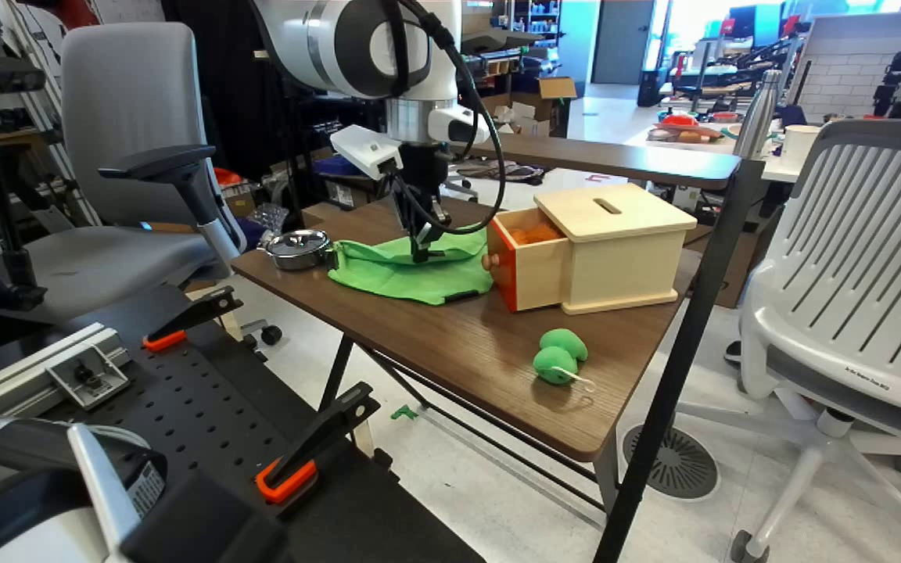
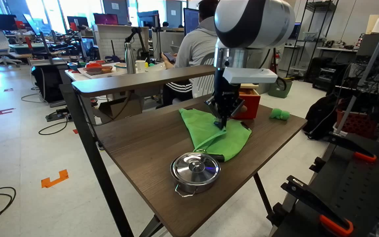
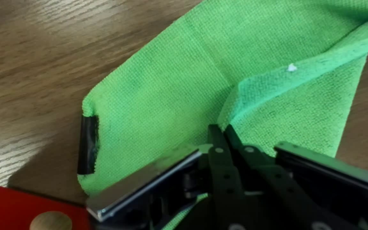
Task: Fold the green cloth
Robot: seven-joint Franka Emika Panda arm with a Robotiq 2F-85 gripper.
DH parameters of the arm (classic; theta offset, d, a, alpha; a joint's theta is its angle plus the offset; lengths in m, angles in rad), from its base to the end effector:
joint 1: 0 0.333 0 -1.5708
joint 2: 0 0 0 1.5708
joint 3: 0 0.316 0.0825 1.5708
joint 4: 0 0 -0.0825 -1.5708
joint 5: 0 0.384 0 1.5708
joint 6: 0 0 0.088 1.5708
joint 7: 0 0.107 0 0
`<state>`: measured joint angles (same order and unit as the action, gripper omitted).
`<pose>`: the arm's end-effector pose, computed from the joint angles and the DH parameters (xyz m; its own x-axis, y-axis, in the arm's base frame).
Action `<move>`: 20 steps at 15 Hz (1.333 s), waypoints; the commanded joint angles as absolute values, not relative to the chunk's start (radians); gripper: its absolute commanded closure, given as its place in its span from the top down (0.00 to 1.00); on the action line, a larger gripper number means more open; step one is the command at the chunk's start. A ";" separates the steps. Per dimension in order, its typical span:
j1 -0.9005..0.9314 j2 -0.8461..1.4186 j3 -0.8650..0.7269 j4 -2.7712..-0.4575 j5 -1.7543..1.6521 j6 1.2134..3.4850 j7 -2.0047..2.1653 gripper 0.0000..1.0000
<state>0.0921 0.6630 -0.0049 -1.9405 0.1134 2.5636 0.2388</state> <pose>0.6086 0.0515 0.1334 0.9685 -0.2429 -0.0542 -0.2453 -0.9685 -0.0434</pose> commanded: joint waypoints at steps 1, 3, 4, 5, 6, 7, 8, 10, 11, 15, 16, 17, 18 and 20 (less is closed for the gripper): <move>0.108 0.683 -0.020 -1.928 0.103 2.582 0.272 0.29; 0.105 0.677 -0.013 -1.932 0.110 2.581 0.274 0.36; 0.105 0.668 -0.009 -1.937 0.112 2.583 0.272 0.43; 0.101 0.656 -0.003 -1.942 0.118 2.582 0.268 0.51; 0.097 0.642 0.003 -1.948 0.122 2.578 0.263 0.58; 0.096 0.622 0.004 -1.959 0.122 2.579 0.259 0.66; 0.098 0.604 0.003 -1.969 0.120 2.581 0.263 0.72; 0.085 0.542 0.020 -1.999 0.133 2.580 0.243 0.87; 0.077 0.501 0.034 -2.018 0.149 2.594 0.234 0.94; -0.027 0.377 0.173 -2.045 0.330 2.542 0.023 1.00; -0.044 0.370 0.193 -2.038 0.363 2.499 -0.049 1.00; 0.021 0.420 0.128 -2.003 0.299 2.541 0.069 1.00; 0.006 0.397 0.147 -2.010 0.327 2.518 0.021 1.00; -0.008 0.380 0.158 -2.020 0.342 2.504 -0.014 1.00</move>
